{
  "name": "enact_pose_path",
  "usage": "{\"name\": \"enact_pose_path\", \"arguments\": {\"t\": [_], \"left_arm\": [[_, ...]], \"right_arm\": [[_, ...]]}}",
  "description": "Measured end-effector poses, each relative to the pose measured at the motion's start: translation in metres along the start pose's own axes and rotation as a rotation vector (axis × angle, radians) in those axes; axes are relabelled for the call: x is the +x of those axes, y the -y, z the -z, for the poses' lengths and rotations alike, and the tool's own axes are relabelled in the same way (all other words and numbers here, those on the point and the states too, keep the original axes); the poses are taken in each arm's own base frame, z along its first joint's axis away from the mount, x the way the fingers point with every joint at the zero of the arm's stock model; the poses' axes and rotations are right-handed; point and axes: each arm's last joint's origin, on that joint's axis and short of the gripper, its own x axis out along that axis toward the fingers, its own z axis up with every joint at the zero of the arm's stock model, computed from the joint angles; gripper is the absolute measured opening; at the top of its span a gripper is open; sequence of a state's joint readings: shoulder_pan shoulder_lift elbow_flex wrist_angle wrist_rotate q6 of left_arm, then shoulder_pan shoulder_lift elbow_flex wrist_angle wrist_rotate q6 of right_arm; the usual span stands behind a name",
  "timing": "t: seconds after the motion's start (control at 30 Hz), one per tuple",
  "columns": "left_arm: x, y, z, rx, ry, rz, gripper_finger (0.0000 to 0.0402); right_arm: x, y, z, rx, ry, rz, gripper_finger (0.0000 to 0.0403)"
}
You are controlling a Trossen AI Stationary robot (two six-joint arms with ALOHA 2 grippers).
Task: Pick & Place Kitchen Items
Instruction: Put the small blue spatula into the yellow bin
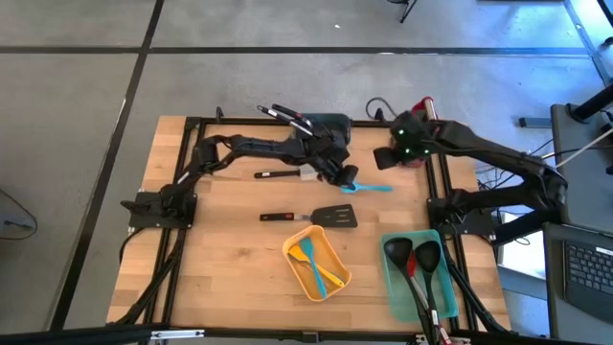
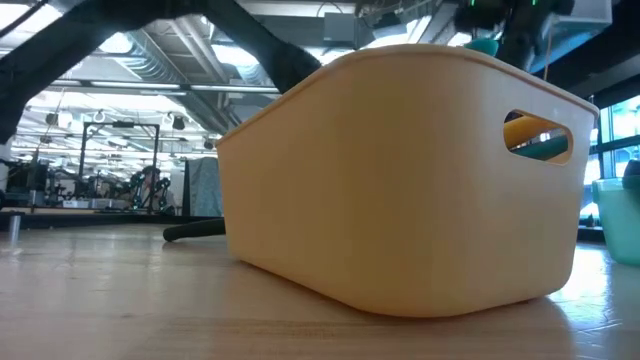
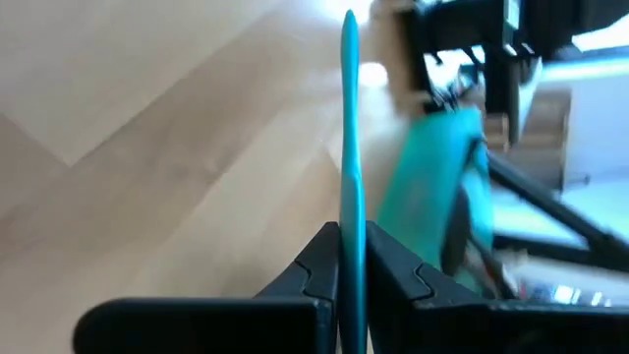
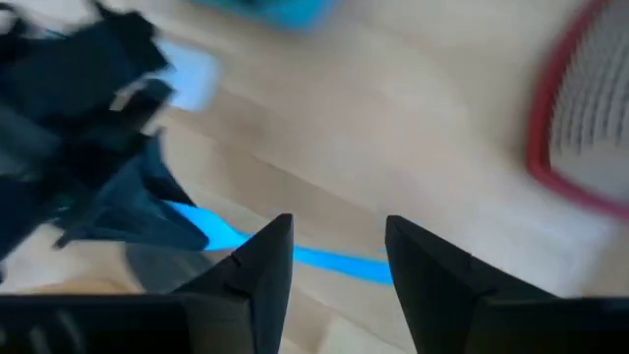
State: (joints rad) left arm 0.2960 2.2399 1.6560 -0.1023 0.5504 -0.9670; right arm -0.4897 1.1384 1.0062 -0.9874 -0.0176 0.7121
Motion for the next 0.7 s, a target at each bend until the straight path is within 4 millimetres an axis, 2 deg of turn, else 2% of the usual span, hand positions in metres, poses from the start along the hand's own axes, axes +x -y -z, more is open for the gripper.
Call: {"name": "enact_pose_path", "arguments": {"t": [0.17,0.33,0.43,0.53,0.6,0.7], "left_arm": [[-0.042,0.024,-0.001,0.143,-0.101,0.051,0.0018],[-0.081,0.049,0.011,0.25,-0.308,0.225,0.0017],[-0.101,0.06,0.022,0.273,-0.433,0.327,0.0017],[-0.113,0.067,0.031,0.29,-0.484,0.364,0.0017],[-0.118,0.07,0.034,0.302,-0.491,0.368,0.0017],[-0.121,0.072,0.035,0.317,-0.489,0.369,0.0017]], "right_arm": [[-0.039,-0.015,-0.003,-0.143,0.103,-0.135,0.0167],[-0.066,-0.023,0.004,-0.264,0.085,-0.323,0.0167],[-0.072,-0.027,0.013,-0.322,0.002,-0.451,0.0167],[-0.074,-0.034,0.023,-0.378,-0.152,-0.604,0.0167],[-0.072,-0.042,0.031,-0.389,-0.265,-0.7,0.0167],[-0.068,-0.055,0.043,-0.401,-0.364,-0.73,0.0167]]}}
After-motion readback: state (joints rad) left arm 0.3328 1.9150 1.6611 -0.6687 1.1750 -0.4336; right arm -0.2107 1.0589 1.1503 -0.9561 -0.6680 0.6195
